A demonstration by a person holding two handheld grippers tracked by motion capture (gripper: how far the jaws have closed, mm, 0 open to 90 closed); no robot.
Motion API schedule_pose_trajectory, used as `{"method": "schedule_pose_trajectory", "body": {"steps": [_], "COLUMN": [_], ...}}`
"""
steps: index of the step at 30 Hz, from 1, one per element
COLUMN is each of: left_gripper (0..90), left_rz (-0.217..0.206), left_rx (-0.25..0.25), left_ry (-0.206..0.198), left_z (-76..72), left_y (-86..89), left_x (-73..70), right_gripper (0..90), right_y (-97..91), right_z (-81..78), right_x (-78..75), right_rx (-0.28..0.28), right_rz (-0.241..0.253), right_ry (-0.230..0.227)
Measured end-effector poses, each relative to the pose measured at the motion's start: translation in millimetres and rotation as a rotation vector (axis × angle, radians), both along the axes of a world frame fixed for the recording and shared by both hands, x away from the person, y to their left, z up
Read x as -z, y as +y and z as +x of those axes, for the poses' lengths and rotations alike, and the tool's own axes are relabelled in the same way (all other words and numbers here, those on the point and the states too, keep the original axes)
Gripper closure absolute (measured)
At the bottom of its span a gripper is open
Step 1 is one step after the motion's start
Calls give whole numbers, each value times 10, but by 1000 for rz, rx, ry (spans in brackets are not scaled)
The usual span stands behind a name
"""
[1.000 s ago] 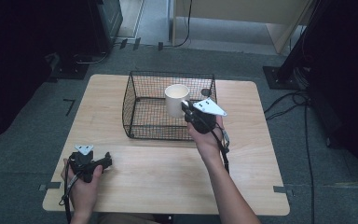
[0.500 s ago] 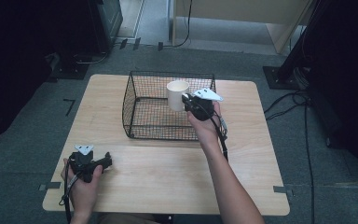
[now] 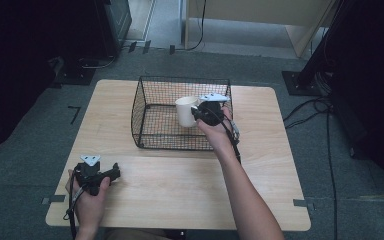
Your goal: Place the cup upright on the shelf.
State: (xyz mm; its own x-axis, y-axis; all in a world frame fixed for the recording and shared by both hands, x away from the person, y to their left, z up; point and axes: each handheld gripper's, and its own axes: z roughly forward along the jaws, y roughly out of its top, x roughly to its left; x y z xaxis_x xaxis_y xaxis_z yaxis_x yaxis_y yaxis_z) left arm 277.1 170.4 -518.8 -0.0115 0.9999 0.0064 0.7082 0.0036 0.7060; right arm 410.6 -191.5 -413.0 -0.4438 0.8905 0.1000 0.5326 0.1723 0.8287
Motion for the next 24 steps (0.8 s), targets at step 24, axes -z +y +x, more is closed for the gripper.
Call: {"method": "schedule_pose_trajectory", "body": {"steps": [24], "left_gripper": [91], "left_rz": [0], "left_rx": [1], "left_ry": [0], "left_z": [0], "left_y": [-1], "left_x": [0], "right_gripper": [697], "right_y": [-50], "right_z": [-85], "right_x": [115], "right_rx": [23], "right_rz": [-15], "right_ry": [74]}}
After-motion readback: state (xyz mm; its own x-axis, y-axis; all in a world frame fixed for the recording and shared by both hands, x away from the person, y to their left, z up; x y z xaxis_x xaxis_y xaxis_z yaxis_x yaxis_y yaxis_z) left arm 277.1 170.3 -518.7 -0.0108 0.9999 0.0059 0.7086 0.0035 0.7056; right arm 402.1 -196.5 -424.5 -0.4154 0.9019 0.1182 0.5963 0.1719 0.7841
